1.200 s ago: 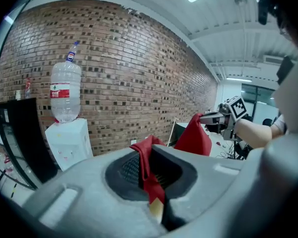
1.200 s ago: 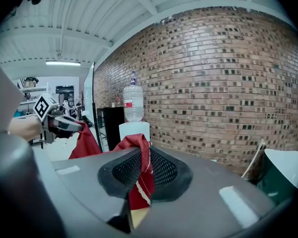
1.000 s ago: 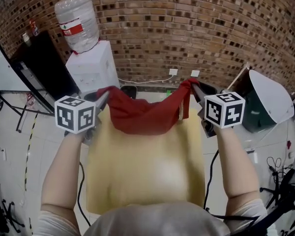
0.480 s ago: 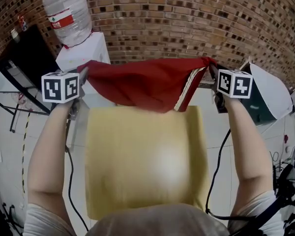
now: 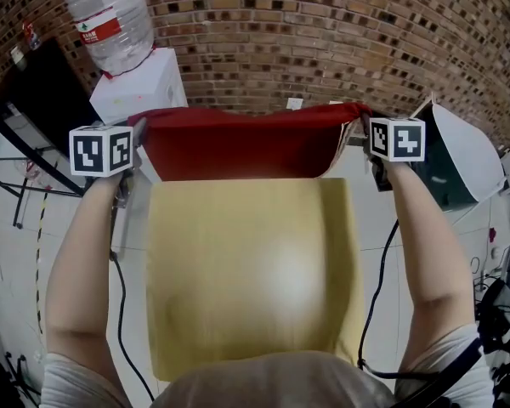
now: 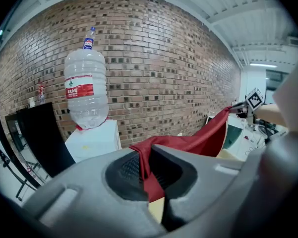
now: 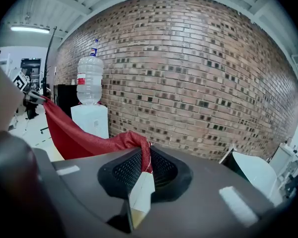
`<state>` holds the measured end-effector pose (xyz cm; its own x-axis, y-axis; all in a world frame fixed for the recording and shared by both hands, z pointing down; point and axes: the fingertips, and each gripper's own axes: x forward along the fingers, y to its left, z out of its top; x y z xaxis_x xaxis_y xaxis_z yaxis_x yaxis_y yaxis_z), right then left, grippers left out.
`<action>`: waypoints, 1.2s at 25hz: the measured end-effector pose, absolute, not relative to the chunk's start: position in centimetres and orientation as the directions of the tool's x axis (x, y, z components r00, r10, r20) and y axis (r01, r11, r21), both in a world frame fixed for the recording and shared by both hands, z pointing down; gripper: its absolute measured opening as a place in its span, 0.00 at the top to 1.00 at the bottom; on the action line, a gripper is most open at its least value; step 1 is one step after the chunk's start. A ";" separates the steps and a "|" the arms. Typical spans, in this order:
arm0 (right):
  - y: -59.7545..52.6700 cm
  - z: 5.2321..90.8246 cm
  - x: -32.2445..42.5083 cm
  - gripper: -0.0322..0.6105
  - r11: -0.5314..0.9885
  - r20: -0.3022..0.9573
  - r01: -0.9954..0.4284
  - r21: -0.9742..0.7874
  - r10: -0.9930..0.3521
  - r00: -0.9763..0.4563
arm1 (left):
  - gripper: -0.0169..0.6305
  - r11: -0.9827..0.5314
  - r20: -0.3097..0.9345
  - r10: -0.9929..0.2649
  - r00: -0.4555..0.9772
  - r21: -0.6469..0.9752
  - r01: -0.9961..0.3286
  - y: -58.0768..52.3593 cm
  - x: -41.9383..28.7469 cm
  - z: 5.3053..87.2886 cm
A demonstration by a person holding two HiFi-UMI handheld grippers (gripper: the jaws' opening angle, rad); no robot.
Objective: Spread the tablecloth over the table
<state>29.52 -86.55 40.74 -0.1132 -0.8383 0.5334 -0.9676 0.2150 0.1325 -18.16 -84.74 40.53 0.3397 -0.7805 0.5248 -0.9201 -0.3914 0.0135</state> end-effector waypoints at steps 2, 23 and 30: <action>-86.3 40.8 29.7 0.90 0.203 0.533 -0.972 0.117 -0.839 -0.111 | 0.96 -0.396 0.518 -0.782 0.347 0.017 -0.918 -84.6 -18.3 40.4; -77.9 32.1 29.5 0.90 0.266 0.461 -0.745 0.612 -0.885 0.063 | 0.96 -0.452 0.358 -0.842 0.403 -0.061 -0.890 -78.2 -18.7 29.9; -71.5 31.1 29.0 0.90 0.324 0.459 -0.675 0.663 -0.888 0.025 | 0.96 -0.451 0.378 -0.838 0.393 -0.073 -0.890 -70.4 -19.1 30.1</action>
<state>29.00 -71.54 31.11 0.0245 -0.8883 0.4587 -0.6750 0.3237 0.6630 -19.12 -70.44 30.10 0.3935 -0.8382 0.3777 -0.8897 -0.4507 -0.0734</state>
